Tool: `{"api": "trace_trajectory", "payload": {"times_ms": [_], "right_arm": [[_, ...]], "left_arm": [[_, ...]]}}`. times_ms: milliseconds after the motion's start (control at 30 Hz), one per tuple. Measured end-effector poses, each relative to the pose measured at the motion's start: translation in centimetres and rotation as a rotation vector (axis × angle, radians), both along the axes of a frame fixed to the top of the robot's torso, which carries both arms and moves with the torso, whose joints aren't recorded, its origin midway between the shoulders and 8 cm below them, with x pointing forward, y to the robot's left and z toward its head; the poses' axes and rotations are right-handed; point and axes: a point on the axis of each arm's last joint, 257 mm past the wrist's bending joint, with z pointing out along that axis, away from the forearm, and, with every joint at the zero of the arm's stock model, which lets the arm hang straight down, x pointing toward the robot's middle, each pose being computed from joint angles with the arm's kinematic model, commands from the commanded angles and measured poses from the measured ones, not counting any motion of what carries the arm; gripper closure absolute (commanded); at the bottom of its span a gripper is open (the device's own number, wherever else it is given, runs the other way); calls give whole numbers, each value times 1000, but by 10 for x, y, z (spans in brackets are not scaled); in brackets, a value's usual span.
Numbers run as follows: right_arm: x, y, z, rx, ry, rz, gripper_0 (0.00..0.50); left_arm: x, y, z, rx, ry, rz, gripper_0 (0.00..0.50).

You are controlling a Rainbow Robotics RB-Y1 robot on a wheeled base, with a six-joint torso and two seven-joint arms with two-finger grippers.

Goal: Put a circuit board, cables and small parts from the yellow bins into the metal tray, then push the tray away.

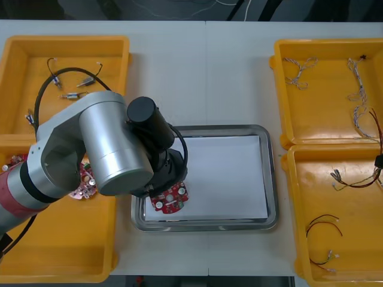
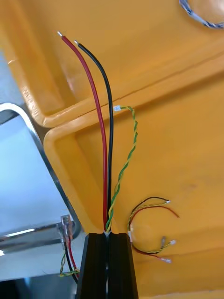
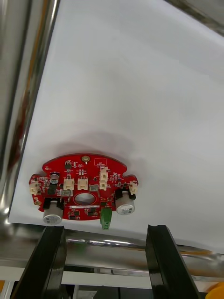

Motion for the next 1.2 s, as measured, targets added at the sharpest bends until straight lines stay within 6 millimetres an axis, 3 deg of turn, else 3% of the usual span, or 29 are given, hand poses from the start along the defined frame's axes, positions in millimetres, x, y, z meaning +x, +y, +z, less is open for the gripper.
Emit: {"api": "trace_trajectory", "payload": {"times_ms": [233,400,533,900,1200], "right_arm": [[2,15,9,-125,-6,205,500],[6,38,7,-247,-32,451,500],[9,55,4,-282,-33,539,500],[23,97,-1,-463,-62,823,500],[28,142,-9,-584,-120,1063,500]], "left_arm": [[8,11,32,-17,25,14,0],[13,25,54,-23,33,20,0],[16,41,66,-14,39,30,0],[16,98,105,-1,70,59,0],[17,148,130,114,77,-122,0]]}}
